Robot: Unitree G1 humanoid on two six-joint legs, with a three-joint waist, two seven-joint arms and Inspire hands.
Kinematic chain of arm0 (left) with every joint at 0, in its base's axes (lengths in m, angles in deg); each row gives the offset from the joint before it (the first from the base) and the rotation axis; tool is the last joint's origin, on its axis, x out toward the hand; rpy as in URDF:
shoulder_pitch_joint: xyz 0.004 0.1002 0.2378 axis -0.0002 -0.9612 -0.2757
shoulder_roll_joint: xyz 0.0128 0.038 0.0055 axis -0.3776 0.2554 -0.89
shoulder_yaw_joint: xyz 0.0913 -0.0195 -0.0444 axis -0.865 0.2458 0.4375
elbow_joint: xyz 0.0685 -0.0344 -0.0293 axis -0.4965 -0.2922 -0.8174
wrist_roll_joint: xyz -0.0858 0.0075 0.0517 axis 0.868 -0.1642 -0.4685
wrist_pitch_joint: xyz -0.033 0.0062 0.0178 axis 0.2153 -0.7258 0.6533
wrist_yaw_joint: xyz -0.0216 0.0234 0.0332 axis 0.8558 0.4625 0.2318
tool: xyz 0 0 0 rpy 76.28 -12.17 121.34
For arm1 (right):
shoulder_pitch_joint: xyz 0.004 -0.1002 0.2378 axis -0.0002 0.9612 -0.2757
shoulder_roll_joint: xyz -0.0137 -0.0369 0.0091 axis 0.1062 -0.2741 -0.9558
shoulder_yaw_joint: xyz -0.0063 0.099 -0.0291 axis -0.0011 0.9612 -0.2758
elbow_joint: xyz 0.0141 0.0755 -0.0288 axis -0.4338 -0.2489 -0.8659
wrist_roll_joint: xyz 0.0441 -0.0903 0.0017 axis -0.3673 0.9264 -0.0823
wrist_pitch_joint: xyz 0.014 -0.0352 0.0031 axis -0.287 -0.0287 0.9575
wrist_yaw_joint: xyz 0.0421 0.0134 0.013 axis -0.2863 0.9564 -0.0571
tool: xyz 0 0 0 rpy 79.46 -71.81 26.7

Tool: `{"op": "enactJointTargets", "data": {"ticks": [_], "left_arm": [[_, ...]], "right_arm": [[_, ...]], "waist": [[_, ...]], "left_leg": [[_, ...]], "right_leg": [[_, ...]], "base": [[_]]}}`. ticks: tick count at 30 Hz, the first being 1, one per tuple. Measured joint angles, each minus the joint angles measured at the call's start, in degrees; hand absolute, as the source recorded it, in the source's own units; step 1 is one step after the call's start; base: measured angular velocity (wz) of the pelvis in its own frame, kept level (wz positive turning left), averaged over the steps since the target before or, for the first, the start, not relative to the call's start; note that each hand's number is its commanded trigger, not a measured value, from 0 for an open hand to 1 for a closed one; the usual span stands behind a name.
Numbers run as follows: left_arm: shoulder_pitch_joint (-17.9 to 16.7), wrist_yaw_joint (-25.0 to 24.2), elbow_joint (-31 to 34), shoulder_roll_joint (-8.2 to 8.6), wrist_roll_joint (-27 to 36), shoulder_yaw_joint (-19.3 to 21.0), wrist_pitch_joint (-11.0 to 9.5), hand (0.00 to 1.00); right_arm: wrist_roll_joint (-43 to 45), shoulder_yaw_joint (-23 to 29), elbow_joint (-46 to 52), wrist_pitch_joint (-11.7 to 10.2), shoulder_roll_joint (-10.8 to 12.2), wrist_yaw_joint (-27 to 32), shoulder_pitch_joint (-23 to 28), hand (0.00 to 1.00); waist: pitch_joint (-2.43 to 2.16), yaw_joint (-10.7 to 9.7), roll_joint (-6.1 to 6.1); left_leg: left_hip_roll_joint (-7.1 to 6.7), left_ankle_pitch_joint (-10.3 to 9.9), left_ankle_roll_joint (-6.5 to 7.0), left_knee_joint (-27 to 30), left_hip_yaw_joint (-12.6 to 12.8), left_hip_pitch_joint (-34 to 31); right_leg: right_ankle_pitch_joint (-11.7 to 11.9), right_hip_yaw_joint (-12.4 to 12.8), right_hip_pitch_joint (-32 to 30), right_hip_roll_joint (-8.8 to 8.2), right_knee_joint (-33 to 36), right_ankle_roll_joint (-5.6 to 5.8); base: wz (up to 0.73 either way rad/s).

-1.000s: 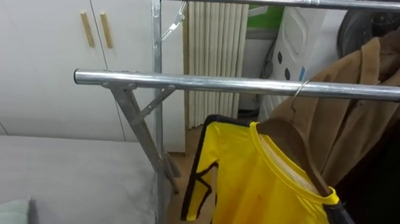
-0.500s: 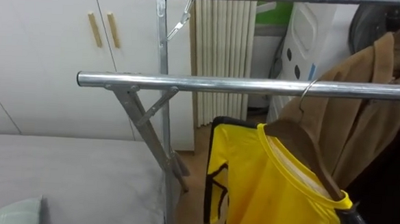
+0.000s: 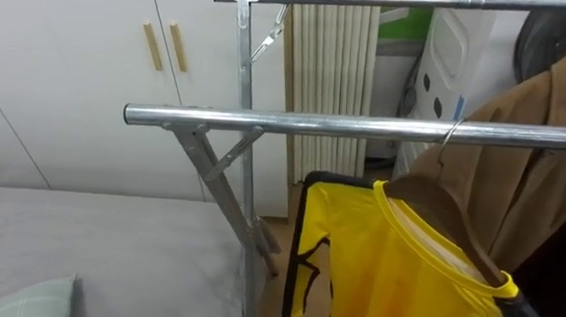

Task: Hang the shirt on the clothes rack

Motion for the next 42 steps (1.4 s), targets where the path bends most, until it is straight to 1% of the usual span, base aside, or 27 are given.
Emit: {"op": "enactJointTargets", "data": {"ticks": [5, 10, 12, 13, 16, 17, 18, 19, 20, 21, 22, 23, 24, 25, 26, 27, 28, 29, 30, 31, 33, 35, 36, 37, 38, 40, 42], "left_arm": [[0.0, 0.3, 0.7, -0.01, -0.1, 0.0, 0.0, 0.00], [0.5, 1.5, 2.1, 0.03, 0.0, -0.6, 0.0, 0.00], [1.4, 2.3, 2.6, 0.16, -0.2, -1.1, -0.2, 0.00], [1.8, 2.4, 2.8, 0.32, -0.2, -1.1, -1.1, 0.00], [2.1, 2.3, 5.1, 0.45, -0.2, -2.3, -1.8, 0.00], [2.2, 2.2, 6.4, 0.58, -0.2, -2.4, -1.9, 0.00], [2.3, 1.5, 8.1, 0.62, -0.2, -3.4, -2.0, 0.00], [2.8, 0.8, 8.7, 0.85, -0.1, -3.2, -2.0, 0.00], [2.8, 0.5, 8.5, 0.90, 0.0, -3.2, -2.0, 0.00], [2.9, -0.3, 8.2, 0.76, 0.1, -3.0, -1.9, 0.00], [2.8, -1.0, 7.7, 0.58, 0.1, -2.5, -1.9, 0.00], [2.8, -1.1, 7.1, 0.25, -0.1, -2.4, -1.9, 0.00], [2.7, -1.3, 6.0, -0.53, -0.1, -1.6, -1.5, 0.00], [2.4, -1.4, 4.9, -1.18, -0.3, -1.3, -1.1, 0.00], [2.3, -1.4, 4.4, -1.46, -0.4, -1.3, -1.0, 0.00], [1.8, -1.8, 4.1, -1.75, -0.8, -1.3, -0.7, 0.00], [1.4, -2.1, 4.1, -1.82, -1.0, -1.4, -0.6, 0.00], [1.4, -2.2, 4.1, -1.98, -1.3, -1.7, -0.3, 0.00], [1.9, -2.4, 4.2, -2.18, -1.5, -1.7, 0.4, 0.00], [2.2, -2.5, 4.3, -2.22, -1.5, -2.0, 0.7, 0.00], [2.2, -2.5, 4.4, -2.46, -1.5, -2.2, 1.5, 0.00], [2.9, -2.5, 4.4, -2.37, -1.5, -2.8, 1.9, 0.00], [3.2, -2.6, 4.3, -2.38, -1.3, -3.8, 1.9, 0.00], [3.2, -2.5, 4.2, -2.29, -1.3, -3.9, 1.9, 0.00], [3.1, -2.5, 4.2, -2.30, -1.3, -3.9, 2.0, 0.00], [2.9, -2.3, 4.2, -2.30, -1.2, -3.8, 2.3, 0.00], [3.1, -2.3, 4.2, -2.30, -1.2, -3.7, 2.4, 0.00]], "right_arm": [[0.3, -1.8, 1.9, 0.7, -0.3, 0.0, -0.3, 0.00], [0.8, -6.9, 2.9, 0.7, -0.4, 0.1, -1.8, 0.00], [3.5, -7.7, 2.9, 0.7, -0.4, -0.1, -3.0, 0.00], [4.8, -8.6, 2.9, 0.7, -0.6, -0.1, -3.4, 0.00], [7.0, -9.8, 2.8, 0.7, -0.8, -0.3, -4.7, 0.00], [8.1, -9.7, 2.7, 0.6, -0.7, -0.3, -5.6, 0.00], [9.6, -9.5, 2.6, 0.6, -1.2, -0.2, -7.0, 0.00], [10.4, -9.4, 2.6, 0.7, -2.0, -0.1, -8.6, 0.00], [10.5, -9.4, 2.6, 0.7, -2.5, -0.1, -9.1, 0.00], [10.4, -8.9, 2.6, 0.8, -3.3, 0.2, -9.8, 0.00], [10.2, -8.0, 2.8, 1.3, -3.5, 0.7, -10.3, 0.00], [9.8, -7.5, 2.9, 1.4, -3.5, 0.8, -10.3, 0.00], [9.1, -7.2, 3.0, 1.4, -3.6, 0.9, -10.3, 0.00], [9.1, -6.3, 3.0, 1.8, -3.7, 0.8, -9.9, 0.00], [9.1, -5.9, 2.9, 2.2, -3.8, 0.8, -9.7, 0.00], [9.0, -5.1, 2.9, 3.0, -4.2, 0.6, -9.0, 0.00], [8.5, -5.1, 2.9, 3.4, -4.6, 0.5, -8.3, 0.00], [8.5, -5.1, 2.9, 3.6, -4.6, 0.3, -8.1, 0.00], [8.3, -5.1, 2.9, 3.7, -4.6, -0.1, -7.8, 0.00], [8.3, -5.1, 2.7, 3.8, -4.5, -0.8, -7.8, 0.00], [8.1, -5.0, 2.0, 3.7, -4.5, -1.5, -7.2, 0.00], [8.1, -4.8, 1.4, 3.7, -4.6, -1.4, -7.2, 0.00], [8.1, -4.9, 0.7, 3.7, -4.6, -1.5, -7.3, 0.00], [8.0, -5.0, 0.5, 3.7, -4.3, -1.6, -8.0, 0.00], [7.9, -5.1, 0.6, 3.7, -4.1, -1.6, -8.4, 0.00], [7.9, -5.1, 0.9, 3.6, -3.8, -1.4, -8.5, 0.00], [8.0, -5.1, 0.6, 3.7, -3.7, -1.3, -7.8, 0.00]], "waist": [[0.01, 0.3, -0.10], [-0.07, 0.6, -0.13], [-0.13, 0.8, 0.13], [-0.44, 1.9, 0.64], [-0.32, 3.9, 0.63], [-0.36, 4.9, 0.42], [-0.35, 5.2, 0.17], [0.04, 5.0, 0.24], [0.13, 4.9, 0.29], [0.16, 5.0, 1.00], [0.15, 4.9, 1.31], [0.16, 4.8, 1.27], [0.22, 4.6, 1.08], [0.26, 3.7, 1.07], [0.21, 3.3, 1.15], [0.06, 3.0, 1.44], [-0.02, 3.0, 1.62], [-0.06, 2.8, 1.73], [-0.05, 2.7, 2.36], [0.06, 2.8, 2.35], [0.12, 2.3, 2.16], [0.30, 2.2, 2.31], [0.04, 3.7, 1.94], [-0.04, 5.3, 1.73], [-0.08, 5.5, 1.81], [-0.21, 5.5, 1.53], [-0.35, 4.7, 1.48]], "left_leg": [[-0.06, 0.0, 0.00, 0.6, -0.4, -0.5], [-0.41, 0.0, -0.03, 1.5, -2.6, -2.4], [-0.80, 0.0, -0.03, 2.9, -5.0, -4.7], [-0.93, 0.2, -0.19, 3.3, -6.0, -5.8], [-1.70, 1.7, -0.54, 3.4, -9.7, -8.0], [-2.38, 3.9, -0.74, 1.1, -11.5, -8.7], [-2.75, 6.6, -0.65, -2.7, -11.4, -8.7], [-1.88, 5.3, 0.65, 0.5, -6.0, -10.1], [-0.92, 2.9, 1.00, 4.4, -2.9, -10.9], [0.72, -1.3, 1.46, 11.4, 2.5, -11.1], [2.61, -4.3, 1.57, 17.3, 6.1, -10.4], [3.64, -5.4, 1.49, 19.7, 7.3, -9.7], [5.62, -6.9, 1.01, 23.0, 9.5, -7.4], [7.35, -7.3, 0.75, 23.9, 11.1, -4.2], [8.15, -7.3, 0.70, 23.8, 11.9, -2.6], [9.44, -7.1, 0.46, 22.5, 13.6, 1.0], [10.02, -6.6, -0.47, 19.0, 15.2, 4.4], [10.11, -6.5, -1.29, 16.8, 15.4, 5.6], [10.05, -7.5, -2.89, 11.8, 15.8, 7.4], [9.98, -8.6, -3.95, 7.6, 17.3, 7.9], [9.53, -8.8, -4.08, 3.4, 18.1, 8.6], [8.11, -8.7, -3.91, 0.5, 17.8, 9.2], [7.46, -8.6, -3.77, -0.7, 17.8, 9.3], [6.91, -8.5, -3.59, -1.4, 17.6, 9.0], [6.68, -8.5, -3.51, -1.6, 17.4, 8.6], [5.86, -8.1, -2.50, -1.6, 16.5, 7.4], [4.79, -7.8, -1.21, -1.6, 14.2, 7.1]], "right_leg": [[-0.4, -0.8, -0.1, -0.13, 0.2, 0.04], [-0.5, -3.0, -0.5, -0.16, 0.3, 0.03], [-0.6, -5.7, -1.1, -0.18, 0.3, -0.06], [-0.6, -6.9, -1.5, -0.10, 0.3, -0.13], [-0.5, -11.0, -2.0, 0.57, 0.6, -0.26], [-0.3, -14.3, -2.7, 0.38, 0.4, -0.68], [0.2, -19.3, -3.6, -0.81, -0.1, -1.50], [0.2, -24.4, -4.1, -1.40, -0.8, -1.84], [0.1, -26.1, -4.2, -1.50, -0.8, -2.00], [-0.1, -29.7, -3.9, -1.56, -0.8, -2.40], [-0.3, -33.1, -3.5, -1.55, -0.7, -2.53], [-0.4, -34.5, -3.3, -1.55, -0.6, -2.55], [-0.6, -38.1, -3.0, -1.42, -0.8, -2.45], [-0.9, -42.2, -2.5, -1.38, -0.9, -2.07], [-1.1, -43.9, -2.3, -1.41, -0.8, -1.85], [-1.2, -47.1, -2.1, -1.41, -0.5, -1.64], [-1.2, -50.5, -2.3, -1.47, 0.2, -1.52], [-1.1, -52.2, -2.6, -1.55, 0.6, -1.48], [-1.0, -55.3, -2.9, -1.74, 1.3, -1.31], [-0.9, -55.7, -3.6, -2.23, 2.5, -1.18], [-0.5, -54.0, -3.6, -3.58, 3.9, -0.56], [0.4, -49.8, -4.3, -4.61, 4.5, 0.55], [1.0, -46.7, -5.4, -5.25, 5.0, 0.86], [1.6, -45.0, -6.5, -5.81, 5.7, 0.75], [2.3, -44.3, -6.5, -5.84, 5.5, 0.74], [3.9, -42.5, -6.9, -6.52, 4.9, 1.08], [5.1, -38.6, -6.2, -6.64, 3.8, 2.34]], "base": [[0.06], [0.25], [0.59], [0.59], [0.72], [0.97], [1.26], [1.11], [1.14], [1.15], [1.15], [1.20], [1.40], [1.52], [1.67], [1.60], [1.62], [1.67], [1.64], [1.56], [1.33], [1.20], [0.52], [-0.05], [-0.11], [0.26], [0.56]]}}
